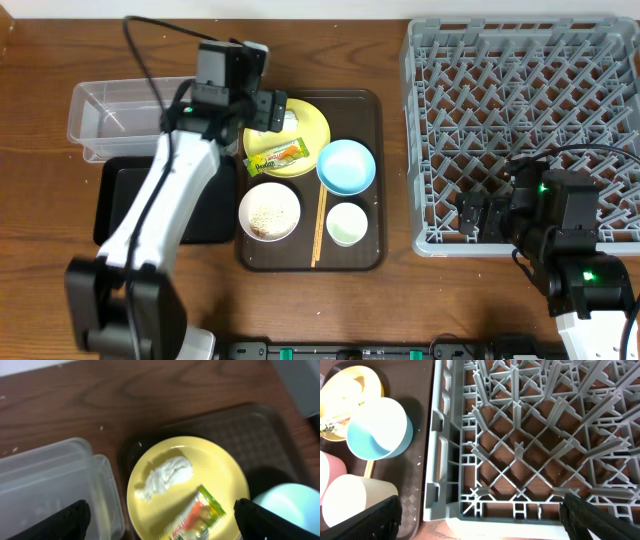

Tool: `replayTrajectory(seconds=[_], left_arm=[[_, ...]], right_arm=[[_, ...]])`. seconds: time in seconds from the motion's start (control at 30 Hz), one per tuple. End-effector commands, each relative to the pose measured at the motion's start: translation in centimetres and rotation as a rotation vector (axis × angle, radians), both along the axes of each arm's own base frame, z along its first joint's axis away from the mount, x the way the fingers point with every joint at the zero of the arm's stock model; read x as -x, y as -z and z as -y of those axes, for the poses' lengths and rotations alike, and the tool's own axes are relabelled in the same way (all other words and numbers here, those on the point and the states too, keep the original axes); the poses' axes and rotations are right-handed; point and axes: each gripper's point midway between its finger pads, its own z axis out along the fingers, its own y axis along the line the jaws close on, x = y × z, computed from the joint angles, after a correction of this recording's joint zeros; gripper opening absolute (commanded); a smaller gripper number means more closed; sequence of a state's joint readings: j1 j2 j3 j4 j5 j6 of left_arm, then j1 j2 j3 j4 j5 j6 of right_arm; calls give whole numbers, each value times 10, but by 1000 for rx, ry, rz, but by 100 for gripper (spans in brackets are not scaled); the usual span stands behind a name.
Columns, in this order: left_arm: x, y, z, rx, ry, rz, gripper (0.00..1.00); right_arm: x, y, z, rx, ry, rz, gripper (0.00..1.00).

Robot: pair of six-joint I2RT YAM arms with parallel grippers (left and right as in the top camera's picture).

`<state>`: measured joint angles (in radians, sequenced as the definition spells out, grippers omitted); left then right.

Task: Sort waste into correct bins and load items into the dishwasher rack
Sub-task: 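Grasp the white tissue on the yellow plate with the left gripper, then carry the tissue to the clear bin and release it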

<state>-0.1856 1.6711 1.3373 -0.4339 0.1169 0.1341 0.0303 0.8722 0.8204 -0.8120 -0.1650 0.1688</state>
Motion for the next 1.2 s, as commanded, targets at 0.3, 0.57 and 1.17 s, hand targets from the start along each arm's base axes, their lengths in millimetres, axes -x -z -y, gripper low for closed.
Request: replayTrajectory(seconds=[0.3,0.57,1.17], left_arm=[[-25,92,33,-119,202,-73,94],[-27,133,33,-129,206,-134,93],[-33,98,32,-118,182,-57,11]], right_arm=[[-3,-11,0,-14,7,24,99],[-3,-11,0,-14,8,24,99],[-2,-10,0,-13,8,21,99]])
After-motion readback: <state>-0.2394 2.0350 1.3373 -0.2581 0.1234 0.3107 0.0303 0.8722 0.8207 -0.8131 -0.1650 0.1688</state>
